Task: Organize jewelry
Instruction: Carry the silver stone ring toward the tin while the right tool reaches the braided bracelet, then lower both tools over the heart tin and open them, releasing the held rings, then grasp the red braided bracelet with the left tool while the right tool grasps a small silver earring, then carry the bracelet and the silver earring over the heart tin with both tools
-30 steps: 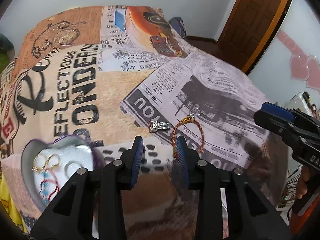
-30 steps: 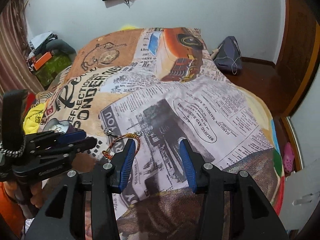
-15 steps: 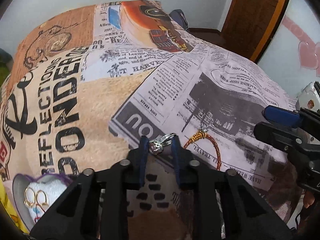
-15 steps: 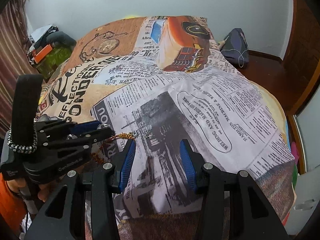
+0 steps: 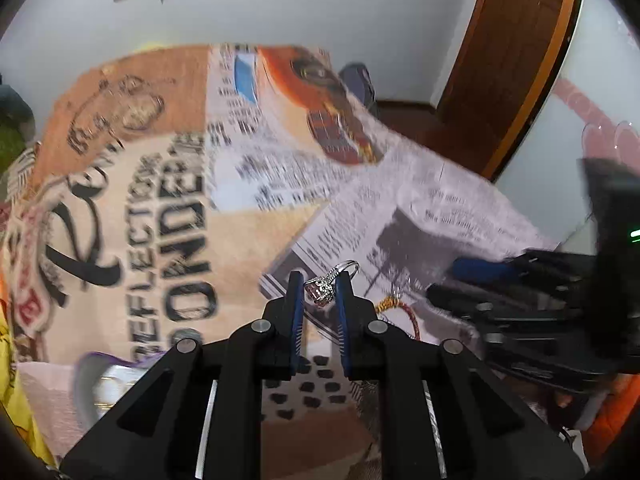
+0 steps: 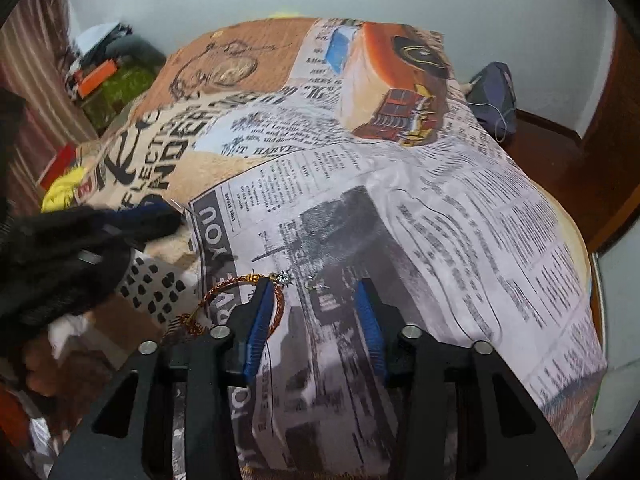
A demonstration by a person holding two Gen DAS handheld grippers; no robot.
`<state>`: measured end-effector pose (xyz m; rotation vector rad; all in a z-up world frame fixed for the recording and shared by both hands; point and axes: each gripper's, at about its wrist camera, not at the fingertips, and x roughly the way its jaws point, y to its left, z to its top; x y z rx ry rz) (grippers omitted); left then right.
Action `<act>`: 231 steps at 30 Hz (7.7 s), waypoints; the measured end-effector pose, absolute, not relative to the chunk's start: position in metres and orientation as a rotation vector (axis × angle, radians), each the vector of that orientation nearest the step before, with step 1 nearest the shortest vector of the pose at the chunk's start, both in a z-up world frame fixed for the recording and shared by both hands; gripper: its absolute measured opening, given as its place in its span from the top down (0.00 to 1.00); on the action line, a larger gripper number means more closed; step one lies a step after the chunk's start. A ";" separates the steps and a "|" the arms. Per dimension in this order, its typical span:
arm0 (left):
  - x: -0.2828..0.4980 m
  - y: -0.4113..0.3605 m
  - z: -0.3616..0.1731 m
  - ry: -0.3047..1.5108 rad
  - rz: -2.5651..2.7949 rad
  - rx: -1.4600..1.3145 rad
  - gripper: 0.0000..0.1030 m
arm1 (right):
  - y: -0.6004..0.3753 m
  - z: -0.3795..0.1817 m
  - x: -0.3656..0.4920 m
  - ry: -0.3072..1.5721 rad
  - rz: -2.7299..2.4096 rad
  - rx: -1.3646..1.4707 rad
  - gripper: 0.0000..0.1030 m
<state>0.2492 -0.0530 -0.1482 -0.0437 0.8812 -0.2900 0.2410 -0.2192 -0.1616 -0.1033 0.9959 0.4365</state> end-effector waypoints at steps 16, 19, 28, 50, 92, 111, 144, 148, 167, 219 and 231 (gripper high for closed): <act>0.226 -0.018 -0.129 0.810 -0.277 -0.092 0.86 | -0.202 -0.185 0.263 1.067 0.456 -0.173 0.88; 0.223 -0.013 -0.130 0.812 -0.271 -0.100 0.86 | -0.202 -0.182 0.258 1.057 0.455 -0.167 0.94; 0.206 0.000 -0.123 0.804 -0.237 -0.109 0.86 | -0.204 -0.169 0.237 1.032 0.450 -0.141 0.97; 0.173 0.025 -0.118 0.799 -0.203 -0.127 0.86 | -0.171 -0.171 0.210 1.143 0.601 -0.077 0.78; 0.137 0.066 -0.110 0.790 -0.181 -0.145 0.86 | -0.092 -0.097 0.177 0.833 0.715 -0.031 0.92; 0.155 0.069 -0.149 0.885 -0.206 -0.177 0.86 | -0.067 -0.131 0.185 0.947 0.766 -0.058 0.92; 0.137 0.060 -0.098 0.786 -0.075 -0.076 0.64 | -0.103 -0.110 0.173 0.828 0.607 -0.168 0.64; 0.145 0.031 -0.096 0.786 -0.129 -0.059 0.63 | -0.133 -0.105 0.174 0.815 0.558 -0.142 0.64; 0.243 -0.095 -0.180 1.045 -0.311 -0.026 0.70 | -0.277 -0.117 0.196 0.882 0.275 -0.041 0.63; 0.204 0.002 -0.110 0.782 -0.176 -0.144 0.99 | -0.192 -0.127 0.224 0.938 0.495 -0.202 0.92; 0.172 0.045 -0.082 0.722 -0.122 -0.146 0.99 | -0.141 -0.070 0.200 0.761 0.582 -0.168 0.92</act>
